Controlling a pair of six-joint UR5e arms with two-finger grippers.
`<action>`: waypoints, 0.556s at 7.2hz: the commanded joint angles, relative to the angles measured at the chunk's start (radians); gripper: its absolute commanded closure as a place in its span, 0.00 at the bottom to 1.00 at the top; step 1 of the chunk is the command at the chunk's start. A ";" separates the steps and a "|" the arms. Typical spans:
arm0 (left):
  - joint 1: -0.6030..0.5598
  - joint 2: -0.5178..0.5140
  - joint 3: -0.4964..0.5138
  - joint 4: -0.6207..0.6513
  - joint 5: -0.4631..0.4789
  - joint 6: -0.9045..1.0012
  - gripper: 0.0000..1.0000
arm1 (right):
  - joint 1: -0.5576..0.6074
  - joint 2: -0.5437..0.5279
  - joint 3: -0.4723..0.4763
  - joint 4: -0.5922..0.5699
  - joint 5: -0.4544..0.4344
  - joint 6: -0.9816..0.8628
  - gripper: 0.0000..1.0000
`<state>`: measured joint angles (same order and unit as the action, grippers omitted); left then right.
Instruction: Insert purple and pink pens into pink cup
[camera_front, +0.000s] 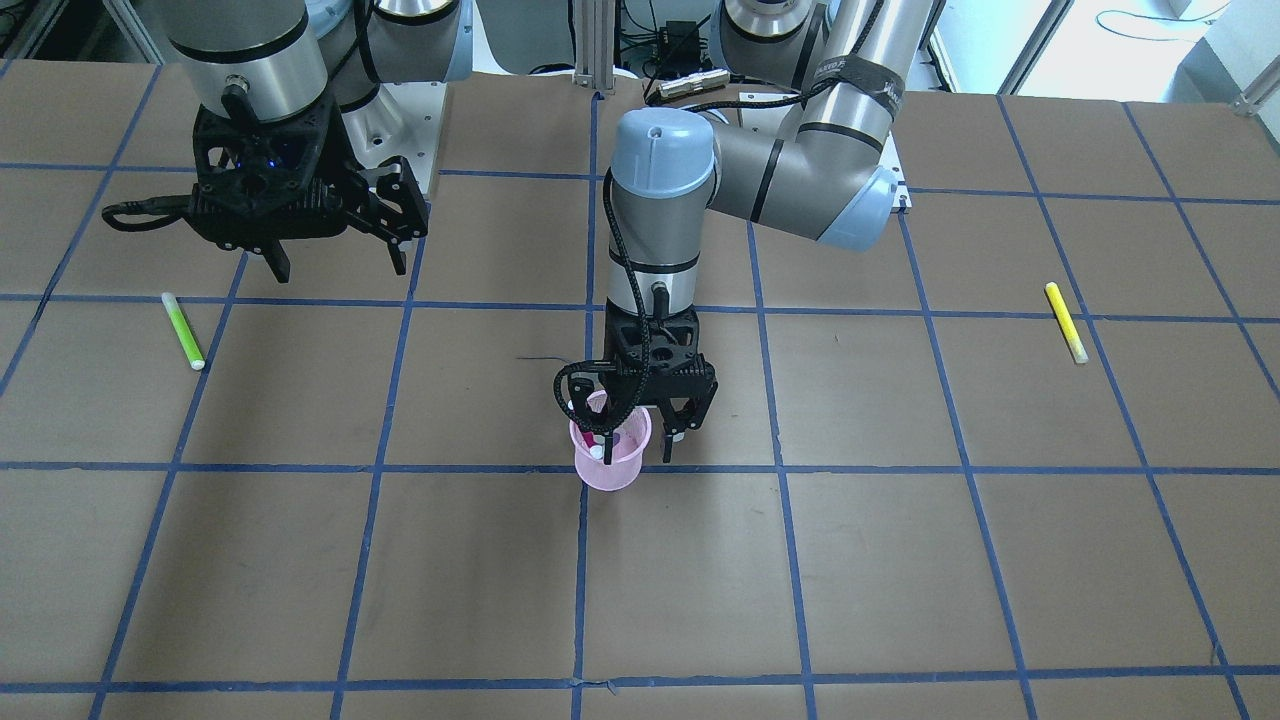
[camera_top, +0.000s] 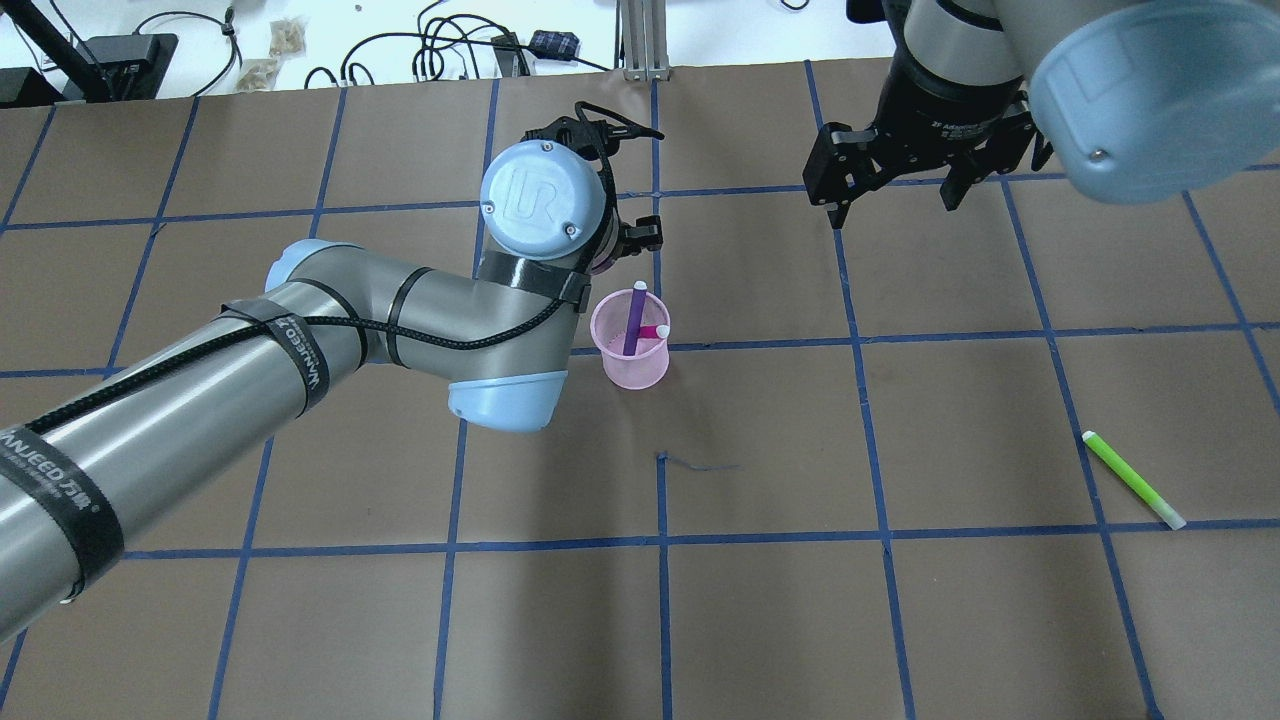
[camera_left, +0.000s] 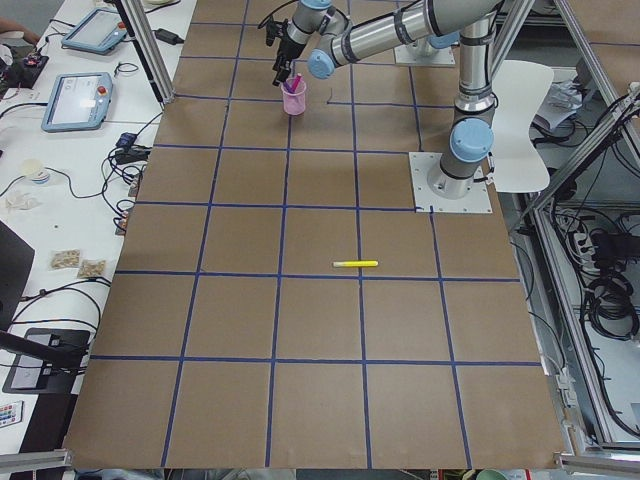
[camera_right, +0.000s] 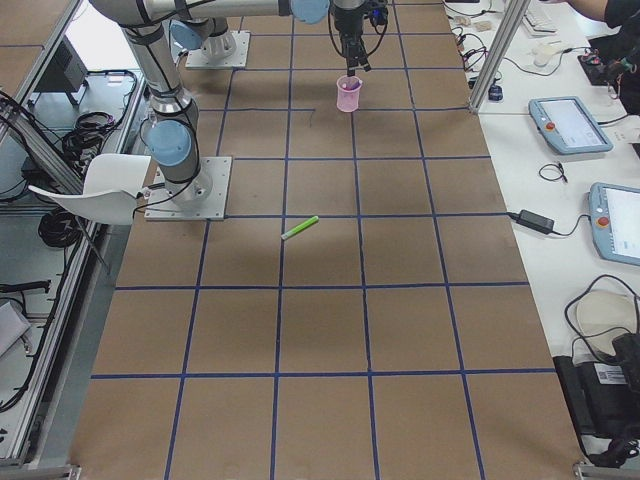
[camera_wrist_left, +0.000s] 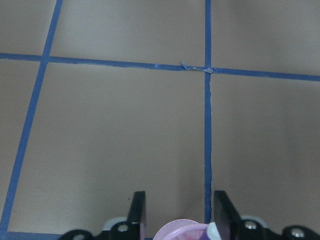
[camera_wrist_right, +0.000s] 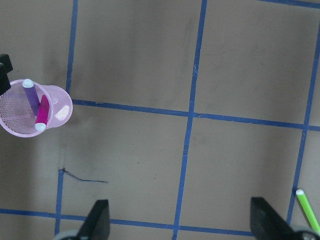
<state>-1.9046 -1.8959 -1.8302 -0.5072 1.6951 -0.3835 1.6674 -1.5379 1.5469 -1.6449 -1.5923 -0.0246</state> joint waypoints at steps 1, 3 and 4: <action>0.104 0.087 0.055 -0.127 -0.079 0.070 0.00 | -0.002 -0.004 -0.001 -0.001 -0.003 0.003 0.00; 0.284 0.211 0.226 -0.639 -0.135 0.258 0.00 | -0.008 -0.001 -0.008 -0.007 -0.002 0.005 0.00; 0.373 0.240 0.302 -0.844 -0.134 0.280 0.00 | -0.006 -0.004 -0.007 -0.006 -0.002 0.005 0.00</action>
<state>-1.6427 -1.7063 -1.6278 -1.0777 1.5707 -0.1664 1.6622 -1.5404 1.5413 -1.6503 -1.5939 -0.0202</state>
